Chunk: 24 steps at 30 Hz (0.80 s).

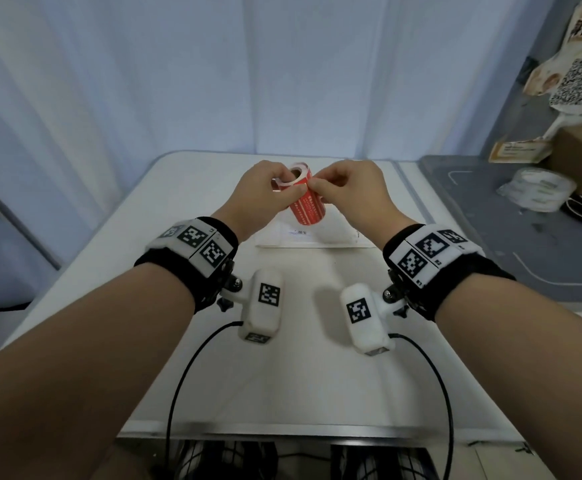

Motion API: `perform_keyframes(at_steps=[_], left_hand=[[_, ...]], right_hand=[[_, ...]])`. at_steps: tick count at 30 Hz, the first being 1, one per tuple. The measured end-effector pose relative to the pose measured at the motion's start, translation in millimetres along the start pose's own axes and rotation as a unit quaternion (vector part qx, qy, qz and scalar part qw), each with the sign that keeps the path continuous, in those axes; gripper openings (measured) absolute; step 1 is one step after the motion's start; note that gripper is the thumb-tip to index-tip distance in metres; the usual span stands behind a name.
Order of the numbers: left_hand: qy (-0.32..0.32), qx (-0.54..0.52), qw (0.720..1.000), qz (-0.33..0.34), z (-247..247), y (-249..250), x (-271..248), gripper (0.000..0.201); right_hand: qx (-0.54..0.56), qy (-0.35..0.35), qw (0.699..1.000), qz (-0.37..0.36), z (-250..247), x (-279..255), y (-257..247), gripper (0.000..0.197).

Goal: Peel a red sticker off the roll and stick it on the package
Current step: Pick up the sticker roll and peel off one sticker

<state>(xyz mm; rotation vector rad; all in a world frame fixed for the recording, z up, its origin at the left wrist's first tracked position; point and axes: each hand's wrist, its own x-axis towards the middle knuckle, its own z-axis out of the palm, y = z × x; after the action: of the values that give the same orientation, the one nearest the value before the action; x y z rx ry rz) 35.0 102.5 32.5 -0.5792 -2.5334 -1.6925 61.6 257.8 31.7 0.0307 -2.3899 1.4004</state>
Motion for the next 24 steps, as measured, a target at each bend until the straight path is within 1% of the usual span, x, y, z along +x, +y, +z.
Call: perform_keyframes(at_steps=[2, 5, 7, 14, 21, 24], left_hand=[[0.005, 0.03, 0.999, 0.024, -0.4, -1.1, 0.0, 0.023], [0.008, 0.083, 0.995, 0.063, 0.8, -1.5, -0.2, 0.014], [0.005, 0.106, 0.991, 0.077, 1.3, -2.8, 0.7, 0.013], [0.011, 0.132, 0.988, 0.083, 2.3, -9.9, 5.1, 0.014], [0.018, 0.133, 0.988, 0.083, 0.9, -10.5, 5.8, 0.014], [0.029, 0.131, 0.987, 0.087, 0.2, -9.9, 4.6, 0.017]], right_hand=[[0.014, -0.001, 1.0, 0.009, -0.2, -0.3, -0.6, 0.017], [0.033, -0.011, 0.999, 0.016, -2.6, -1.5, -3.9, 0.019], [0.042, -0.015, 0.999, 0.02, -5.0, -2.7, -6.0, 0.019], [0.052, -0.016, 0.998, 0.03, -4.1, -3.2, -7.9, 0.017], [0.043, -0.012, 0.999, 0.03, -0.5, -1.5, -9.0, 0.005], [0.06, -0.018, 0.998, 0.027, 0.7, -1.9, -10.7, 0.005]])
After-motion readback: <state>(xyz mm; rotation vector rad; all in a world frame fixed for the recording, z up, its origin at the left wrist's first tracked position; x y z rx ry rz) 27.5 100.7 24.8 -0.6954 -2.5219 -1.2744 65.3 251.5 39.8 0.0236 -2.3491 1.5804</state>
